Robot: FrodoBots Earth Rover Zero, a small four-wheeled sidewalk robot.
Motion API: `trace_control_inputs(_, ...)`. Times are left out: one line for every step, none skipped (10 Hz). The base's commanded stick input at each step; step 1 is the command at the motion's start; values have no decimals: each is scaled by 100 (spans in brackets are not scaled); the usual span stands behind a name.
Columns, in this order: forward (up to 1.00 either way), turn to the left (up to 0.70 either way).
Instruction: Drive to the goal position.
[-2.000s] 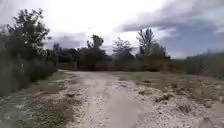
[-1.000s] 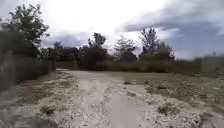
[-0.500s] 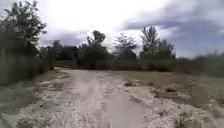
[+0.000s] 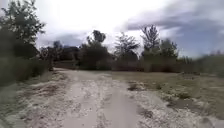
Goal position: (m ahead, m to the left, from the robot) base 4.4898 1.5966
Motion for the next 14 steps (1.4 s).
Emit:
trace_control_inputs(70,0)
trace_control_inputs(70,0)
trace_control_inputs(70,15)
trace_control_inputs(70,35)
trace_control_inputs(70,35)
trace_control_inputs(70,35)
trace_control_inputs(70,35)
trace_control_inputs(70,35)
trace_control_inputs(70,35)
trace_control_inputs(70,35)
trace_control_inputs(70,26)
trace_control_inputs(70,8)
trace_control_inputs(70,0)
trace_control_inputs(70,0)
